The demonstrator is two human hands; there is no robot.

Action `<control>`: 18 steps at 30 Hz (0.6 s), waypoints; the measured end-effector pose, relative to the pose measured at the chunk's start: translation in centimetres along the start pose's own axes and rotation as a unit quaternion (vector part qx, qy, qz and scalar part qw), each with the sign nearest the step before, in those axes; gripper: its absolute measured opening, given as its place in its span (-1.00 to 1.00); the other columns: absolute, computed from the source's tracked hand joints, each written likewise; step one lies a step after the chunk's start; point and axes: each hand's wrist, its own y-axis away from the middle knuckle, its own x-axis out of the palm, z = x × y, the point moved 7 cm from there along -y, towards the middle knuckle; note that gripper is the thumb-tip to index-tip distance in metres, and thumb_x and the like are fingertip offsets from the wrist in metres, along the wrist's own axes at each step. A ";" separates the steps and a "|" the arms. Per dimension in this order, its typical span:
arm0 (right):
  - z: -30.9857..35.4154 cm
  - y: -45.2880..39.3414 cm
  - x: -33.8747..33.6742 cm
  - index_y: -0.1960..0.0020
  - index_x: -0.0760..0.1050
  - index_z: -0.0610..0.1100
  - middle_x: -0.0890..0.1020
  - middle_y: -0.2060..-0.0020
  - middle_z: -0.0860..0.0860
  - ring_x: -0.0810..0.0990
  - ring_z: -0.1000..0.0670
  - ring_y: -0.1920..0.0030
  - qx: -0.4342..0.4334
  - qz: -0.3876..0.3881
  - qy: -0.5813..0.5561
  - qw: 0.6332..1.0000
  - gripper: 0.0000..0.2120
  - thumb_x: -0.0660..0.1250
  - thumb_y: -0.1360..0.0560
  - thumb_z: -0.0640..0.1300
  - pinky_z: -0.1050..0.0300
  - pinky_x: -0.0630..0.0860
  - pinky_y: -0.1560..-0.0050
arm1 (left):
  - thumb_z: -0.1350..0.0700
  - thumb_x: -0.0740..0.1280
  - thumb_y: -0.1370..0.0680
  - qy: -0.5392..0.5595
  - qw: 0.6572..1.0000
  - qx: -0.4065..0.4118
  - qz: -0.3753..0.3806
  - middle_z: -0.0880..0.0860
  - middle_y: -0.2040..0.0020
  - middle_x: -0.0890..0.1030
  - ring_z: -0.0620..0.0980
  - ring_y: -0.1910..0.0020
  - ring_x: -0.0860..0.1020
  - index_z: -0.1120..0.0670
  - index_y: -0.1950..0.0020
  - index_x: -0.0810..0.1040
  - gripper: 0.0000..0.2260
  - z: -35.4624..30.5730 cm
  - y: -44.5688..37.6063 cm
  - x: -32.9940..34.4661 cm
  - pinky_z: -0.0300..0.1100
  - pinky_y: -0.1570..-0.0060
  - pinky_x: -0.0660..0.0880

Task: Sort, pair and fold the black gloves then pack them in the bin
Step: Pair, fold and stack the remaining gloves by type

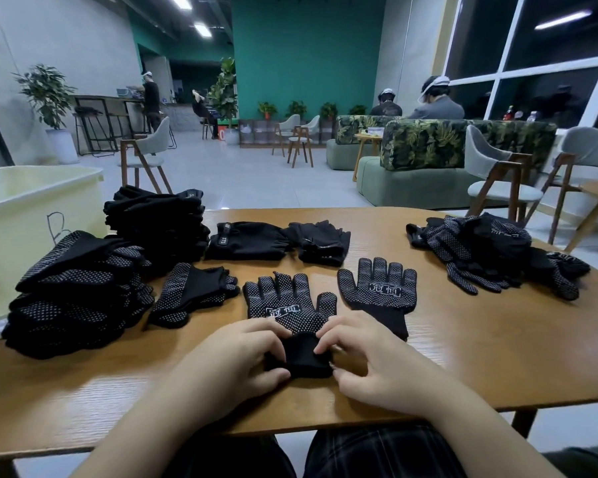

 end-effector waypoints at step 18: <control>0.4 -2.3 0.3 -0.08 0.54 0.00 0.53 -0.10 0.15 0.44 0.15 -0.15 0.028 -0.035 0.035 0.998 -0.78 0.25 -0.51 -0.23 0.23 0.35 -0.23 | 0.22 0.28 -0.49 0.071 0.993 -0.090 -0.015 -0.29 -0.21 0.43 -0.47 -0.20 0.29 -0.24 -0.28 0.24 -0.49 2.0 0.8 -1.6 -0.57 -0.16 0.19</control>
